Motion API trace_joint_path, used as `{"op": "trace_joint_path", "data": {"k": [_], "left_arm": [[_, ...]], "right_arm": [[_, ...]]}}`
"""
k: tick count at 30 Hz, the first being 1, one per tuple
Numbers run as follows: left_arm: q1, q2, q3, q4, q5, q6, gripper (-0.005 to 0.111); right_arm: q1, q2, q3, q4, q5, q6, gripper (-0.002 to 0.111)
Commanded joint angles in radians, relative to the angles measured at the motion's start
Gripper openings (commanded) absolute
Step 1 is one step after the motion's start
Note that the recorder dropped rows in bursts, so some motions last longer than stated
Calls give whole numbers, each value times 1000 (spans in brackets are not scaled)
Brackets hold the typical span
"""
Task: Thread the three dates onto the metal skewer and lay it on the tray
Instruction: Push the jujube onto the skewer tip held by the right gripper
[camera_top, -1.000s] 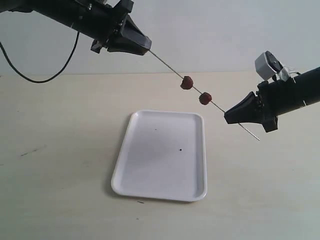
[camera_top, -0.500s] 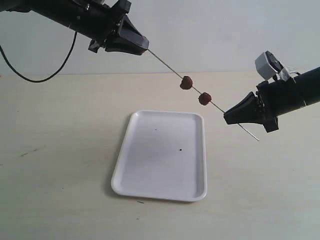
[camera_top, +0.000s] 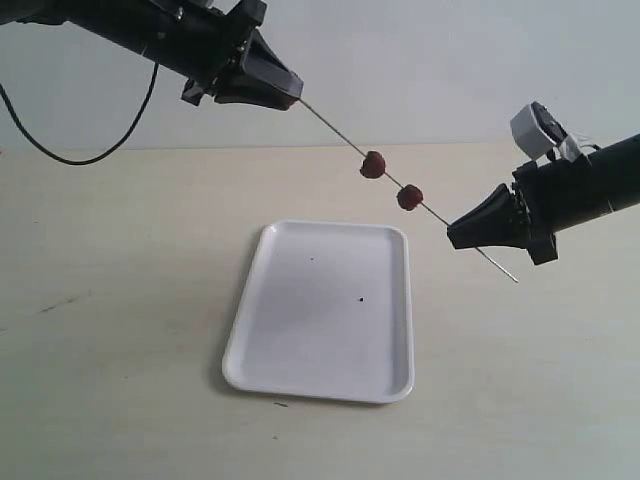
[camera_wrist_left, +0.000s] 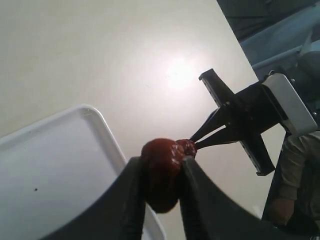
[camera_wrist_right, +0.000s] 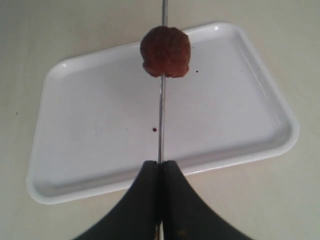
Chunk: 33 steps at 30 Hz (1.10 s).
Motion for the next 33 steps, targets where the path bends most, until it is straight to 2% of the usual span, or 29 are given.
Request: {"op": "trace_joint_path", "data": {"k": [1,23,33], "left_arm": [[-11,-6,2,-18,1,7,23],[-31,-6,2,-13,1,7,23],[-62,-6,2,-10,1,12,23]], "right_arm": [[-2,-2,-2,20,18,-6,0],[45,-5,-2,73,24,-4,0],[45,-5,-2,113,33,-4,0]]}}
